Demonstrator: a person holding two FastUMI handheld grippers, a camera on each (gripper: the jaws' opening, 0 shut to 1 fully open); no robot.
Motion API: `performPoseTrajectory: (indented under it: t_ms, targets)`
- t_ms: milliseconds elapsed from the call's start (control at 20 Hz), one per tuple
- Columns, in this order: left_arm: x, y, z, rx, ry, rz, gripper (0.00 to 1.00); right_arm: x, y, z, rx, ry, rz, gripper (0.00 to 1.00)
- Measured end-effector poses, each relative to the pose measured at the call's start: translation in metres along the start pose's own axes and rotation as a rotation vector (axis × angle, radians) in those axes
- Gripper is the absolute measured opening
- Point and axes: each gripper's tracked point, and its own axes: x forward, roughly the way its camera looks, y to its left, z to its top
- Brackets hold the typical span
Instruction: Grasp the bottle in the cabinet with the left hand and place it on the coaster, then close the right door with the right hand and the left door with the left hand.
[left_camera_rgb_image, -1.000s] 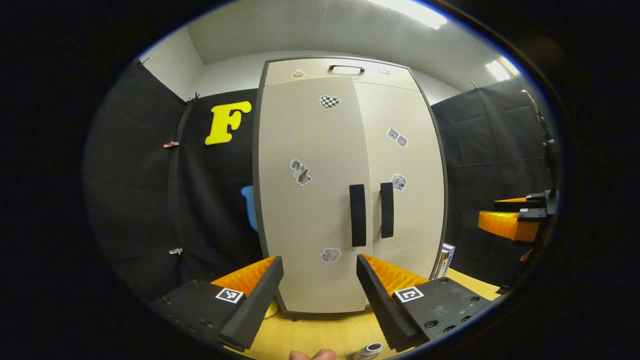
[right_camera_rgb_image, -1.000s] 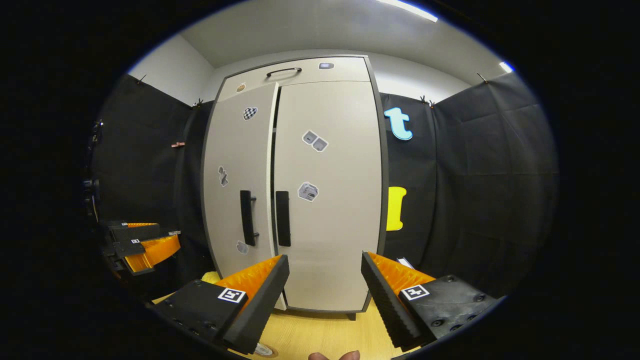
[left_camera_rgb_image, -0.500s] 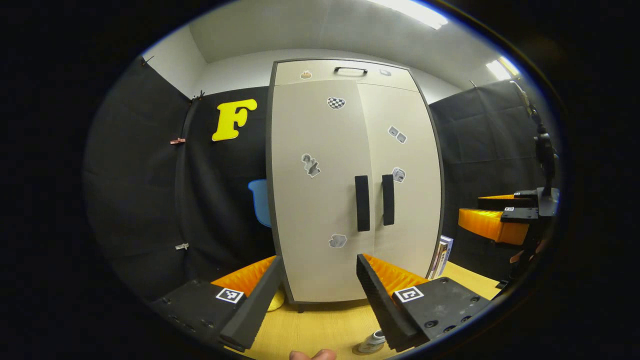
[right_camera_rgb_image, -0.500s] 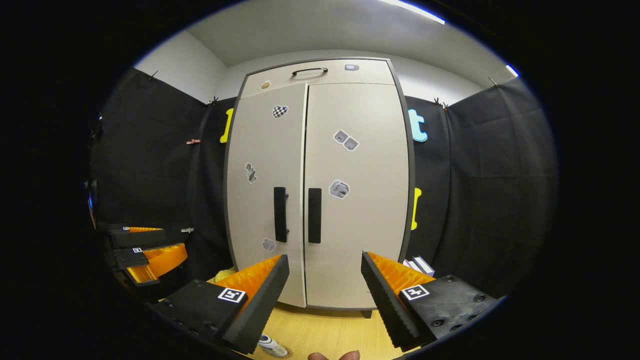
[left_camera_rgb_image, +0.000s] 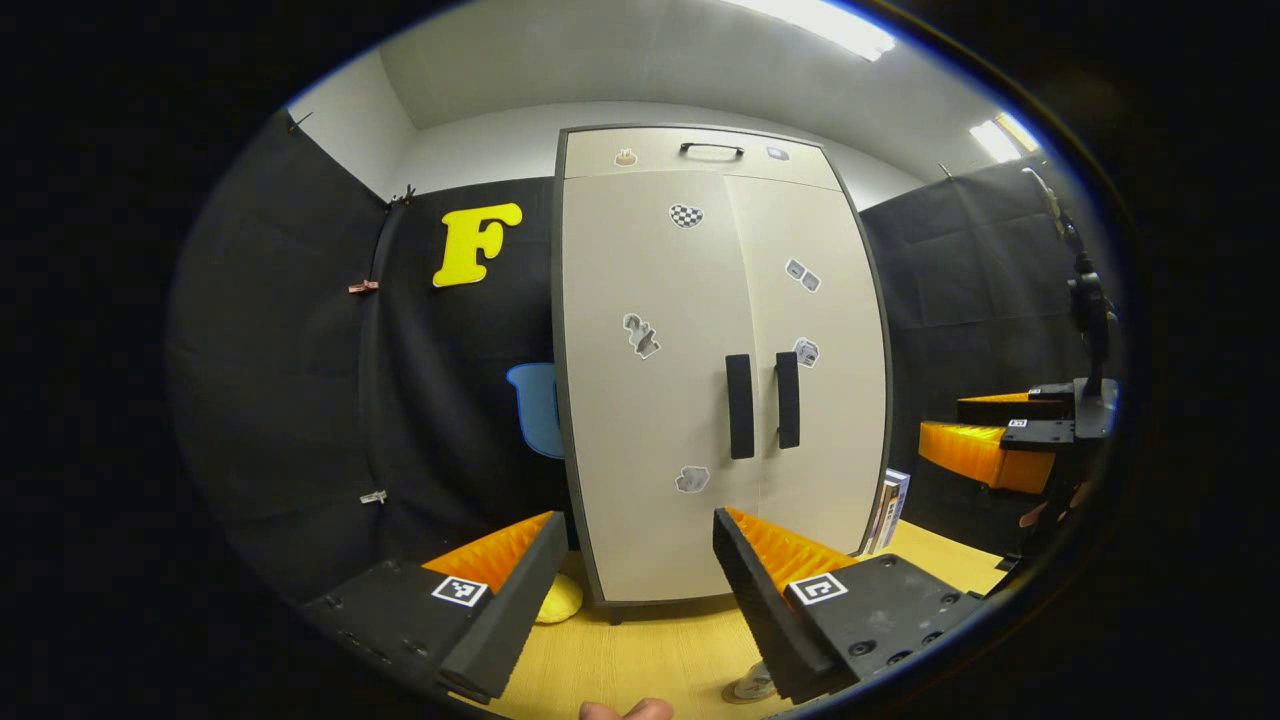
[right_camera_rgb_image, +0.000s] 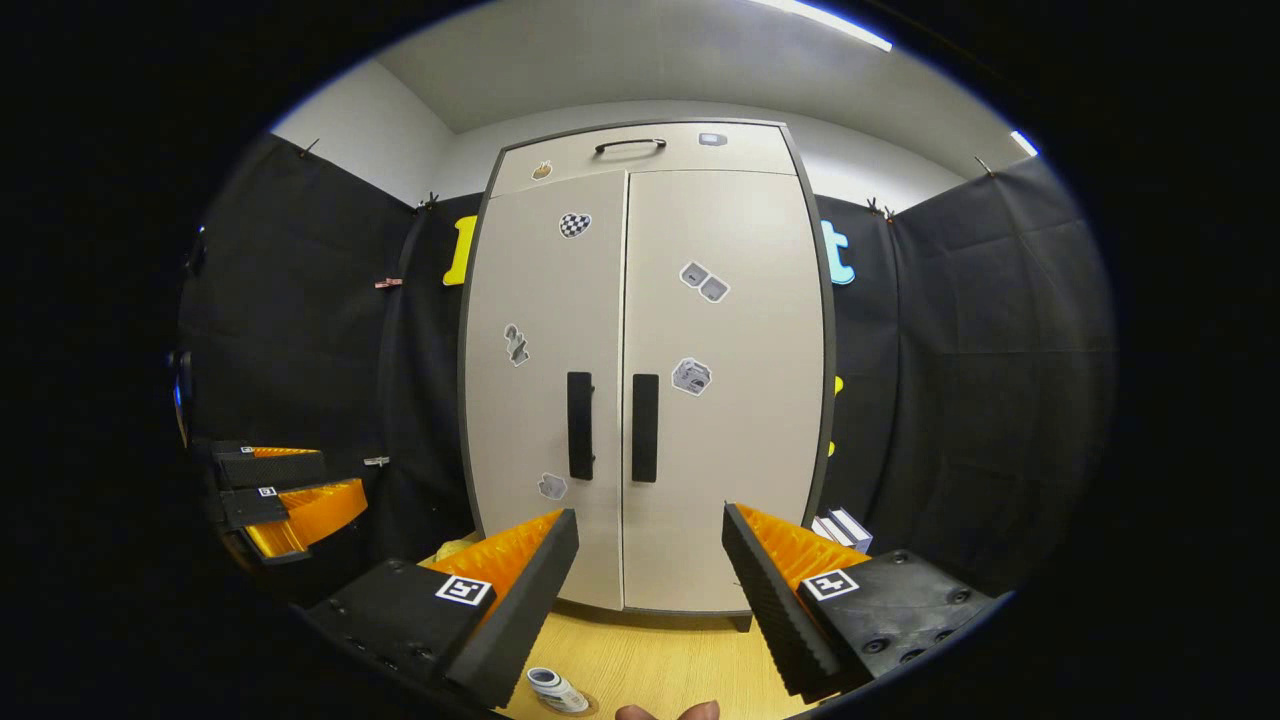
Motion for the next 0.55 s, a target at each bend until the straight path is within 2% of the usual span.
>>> performPoseTrajectory:
  t_ms: [550]
  targets:
    - [0.0025,0.0073,-0.0024,-0.007,-0.004,-0.030,0.94,-0.0045,0.0035,0.0024,0.004,-0.008,-0.039,0.97]
